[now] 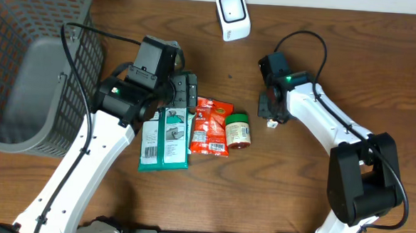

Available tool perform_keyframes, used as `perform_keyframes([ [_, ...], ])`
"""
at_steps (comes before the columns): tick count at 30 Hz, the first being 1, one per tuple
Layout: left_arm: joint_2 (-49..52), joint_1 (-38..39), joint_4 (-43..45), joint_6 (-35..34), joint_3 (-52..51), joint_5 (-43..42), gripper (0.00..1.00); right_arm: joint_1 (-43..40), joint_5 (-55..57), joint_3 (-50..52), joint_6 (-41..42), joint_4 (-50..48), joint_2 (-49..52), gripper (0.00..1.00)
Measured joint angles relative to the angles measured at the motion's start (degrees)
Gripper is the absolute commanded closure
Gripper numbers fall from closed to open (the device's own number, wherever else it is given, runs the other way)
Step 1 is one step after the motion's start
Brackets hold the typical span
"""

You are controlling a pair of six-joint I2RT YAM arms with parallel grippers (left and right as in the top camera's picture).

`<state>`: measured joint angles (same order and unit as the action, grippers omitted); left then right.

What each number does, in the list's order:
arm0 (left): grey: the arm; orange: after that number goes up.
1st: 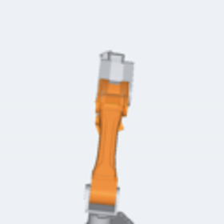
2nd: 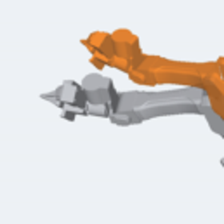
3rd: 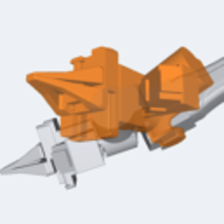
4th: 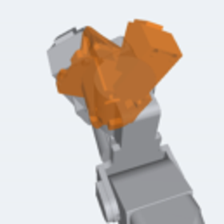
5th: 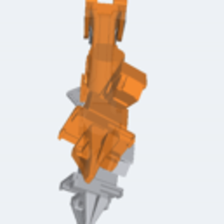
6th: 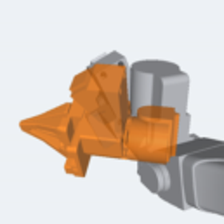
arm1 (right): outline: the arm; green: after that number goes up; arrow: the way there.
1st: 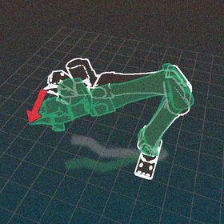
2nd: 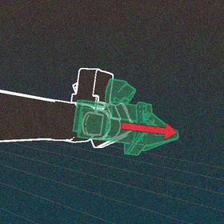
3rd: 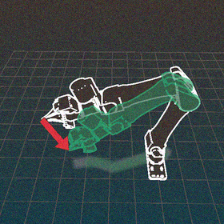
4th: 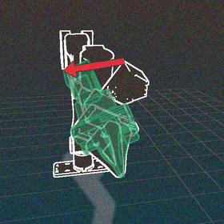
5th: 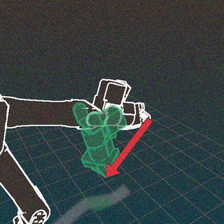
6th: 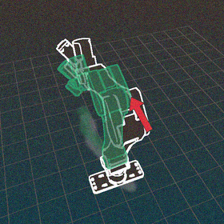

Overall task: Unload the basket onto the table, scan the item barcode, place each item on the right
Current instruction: 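Grasp the small orange box with the right gripper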

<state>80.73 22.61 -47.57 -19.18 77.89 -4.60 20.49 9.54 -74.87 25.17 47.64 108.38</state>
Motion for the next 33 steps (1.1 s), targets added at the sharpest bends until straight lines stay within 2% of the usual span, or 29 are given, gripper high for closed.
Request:
perform_keyframes([
  [5, 0.0, 0.0, 0.0, 0.0, 0.0, 0.0, 0.13, 0.0, 1.0, 0.0, 0.0, 0.5, 0.0, 0.95],
  [15, 0.0, 0.0, 0.0, 0.0, 0.0, 0.0, 0.13, -2.5, 11.3, 0.0, -1.0, 2.7, 0.0, 0.96],
  [28, 0.0, 0.0, 0.0, 0.0, 0.0, 0.0, 0.13, -1.1, 9.3, 2.0, 1.0, -2.1, 0.0, 0.97],
  [31, 0.0, 0.0, 0.0, 0.0, 0.0, 0.0, 0.13, -0.5, 8.2, 2.1, 1.0, -2.9, 0.0, 0.94],
  [33, 0.0, 0.0, 0.0, 0.0, 0.0, 0.0, 0.13, -0.2, 6.7, 2.1, 1.0, -3.6, 0.0, 0.89],
])
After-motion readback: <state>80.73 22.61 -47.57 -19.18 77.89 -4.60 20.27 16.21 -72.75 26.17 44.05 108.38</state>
